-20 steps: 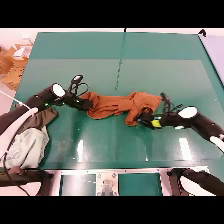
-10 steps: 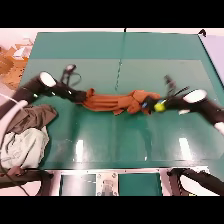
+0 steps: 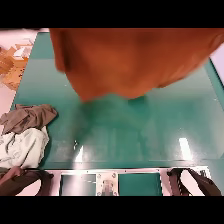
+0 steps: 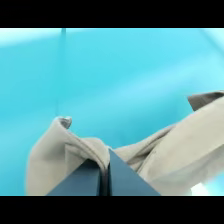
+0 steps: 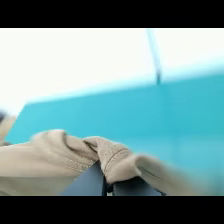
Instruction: Fold the shirts.
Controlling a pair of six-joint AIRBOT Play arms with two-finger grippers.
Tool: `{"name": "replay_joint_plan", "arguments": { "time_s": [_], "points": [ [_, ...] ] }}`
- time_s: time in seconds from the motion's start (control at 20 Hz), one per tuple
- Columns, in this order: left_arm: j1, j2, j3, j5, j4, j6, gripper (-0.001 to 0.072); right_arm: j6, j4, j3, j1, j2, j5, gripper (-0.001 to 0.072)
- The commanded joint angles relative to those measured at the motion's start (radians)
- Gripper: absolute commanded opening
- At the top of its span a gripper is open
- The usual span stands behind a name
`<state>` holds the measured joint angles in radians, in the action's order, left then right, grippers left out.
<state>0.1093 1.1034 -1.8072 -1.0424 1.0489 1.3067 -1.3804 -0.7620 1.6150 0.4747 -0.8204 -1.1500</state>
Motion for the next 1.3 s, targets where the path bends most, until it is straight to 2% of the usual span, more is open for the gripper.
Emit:
{"name": "replay_joint_plan", "arguments": {
  "time_s": [0.0,0.25,0.35,0.6,0.75,0.95,1.1,1.25],
  "points": [
    [-0.003,-0.077,-0.276,-0.061,0.010,0.002,0.0023,0.004,-0.022,0.173,0.079,0.073,0.009,0.0020],
    [-0.003,-0.124,-0.308,-0.053,0.014,-0.007,0.0024,0.004,-0.040,0.172,0.079,0.124,0.027,0.0020],
    [-0.003,-0.122,-0.254,-0.032,0.019,-0.008,0.0024,0.004,-0.040,0.138,0.079,0.122,0.028,0.0020],
    [-0.003,-0.067,-0.029,0.078,0.024,-0.064,0.0024,0.017,-0.029,-0.137,0.076,0.090,0.045,0.0020],
    [-0.003,0.097,0.033,0.074,-0.032,-0.076,0.0024,0.058,0.001,-0.369,0.075,0.028,0.098,0.0020],
    [0.013,0.414,0.074,0.076,-0.181,-0.163,0.0024,0.110,0.022,-0.590,0.007,-0.166,0.242,0.0020],
    [0.058,0.648,0.073,0.174,-0.269,-0.230,0.0024,0.129,0.032,-0.606,-0.070,-0.392,0.346,0.0020],
    [0.097,0.781,0.073,0.320,-0.346,-0.250,0.0024,0.136,0.082,-0.553,-0.114,-0.605,0.395,0.0020]
  ]
}}
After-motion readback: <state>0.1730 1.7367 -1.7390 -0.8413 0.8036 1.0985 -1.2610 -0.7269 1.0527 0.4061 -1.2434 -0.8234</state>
